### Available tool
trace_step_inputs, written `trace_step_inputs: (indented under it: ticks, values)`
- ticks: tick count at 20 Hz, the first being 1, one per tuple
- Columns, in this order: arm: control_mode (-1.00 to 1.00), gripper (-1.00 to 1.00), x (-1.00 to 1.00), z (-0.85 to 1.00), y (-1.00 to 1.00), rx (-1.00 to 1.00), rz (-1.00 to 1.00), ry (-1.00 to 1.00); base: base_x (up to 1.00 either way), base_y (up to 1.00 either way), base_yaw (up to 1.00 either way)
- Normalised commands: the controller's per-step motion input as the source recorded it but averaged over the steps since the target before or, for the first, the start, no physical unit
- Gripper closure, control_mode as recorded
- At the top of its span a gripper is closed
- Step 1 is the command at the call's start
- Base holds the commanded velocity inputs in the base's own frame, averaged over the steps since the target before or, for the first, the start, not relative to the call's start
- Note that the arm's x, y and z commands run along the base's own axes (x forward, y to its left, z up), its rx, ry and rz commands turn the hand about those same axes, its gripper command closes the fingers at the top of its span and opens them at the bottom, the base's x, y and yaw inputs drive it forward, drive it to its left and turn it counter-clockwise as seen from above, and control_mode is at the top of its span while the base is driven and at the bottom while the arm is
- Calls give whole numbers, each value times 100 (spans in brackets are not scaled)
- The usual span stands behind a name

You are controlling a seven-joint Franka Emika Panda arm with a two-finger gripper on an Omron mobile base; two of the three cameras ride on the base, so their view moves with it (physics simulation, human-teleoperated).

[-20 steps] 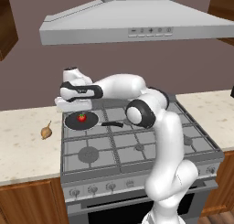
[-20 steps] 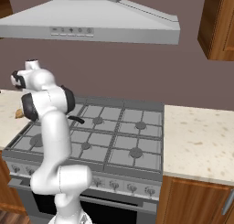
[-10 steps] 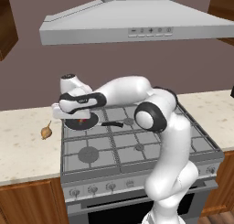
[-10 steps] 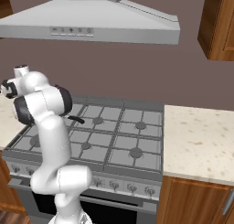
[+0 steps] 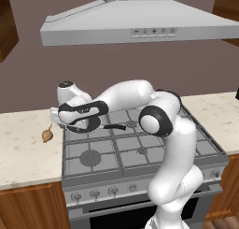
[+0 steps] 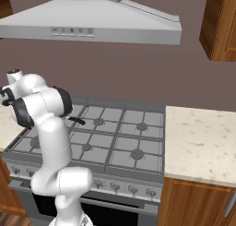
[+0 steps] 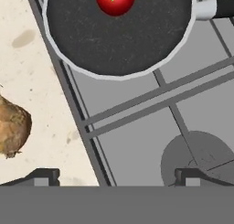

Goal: Place the pan on the rear left burner on the stove. Then place the tomato and the onion in the pan and turn on the rear left burner.

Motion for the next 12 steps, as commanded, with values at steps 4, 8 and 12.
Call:
trace_step_inputs:
  ticks: [4,8,12]
  values:
    - [-100,-100,0,46,3,0,-9,0,0,0,0]
    - [-100,-100,0,27,0,6,0,0,0,0,0]
    - [-100,-100,3,7,0,3,11,2,0,0,0]
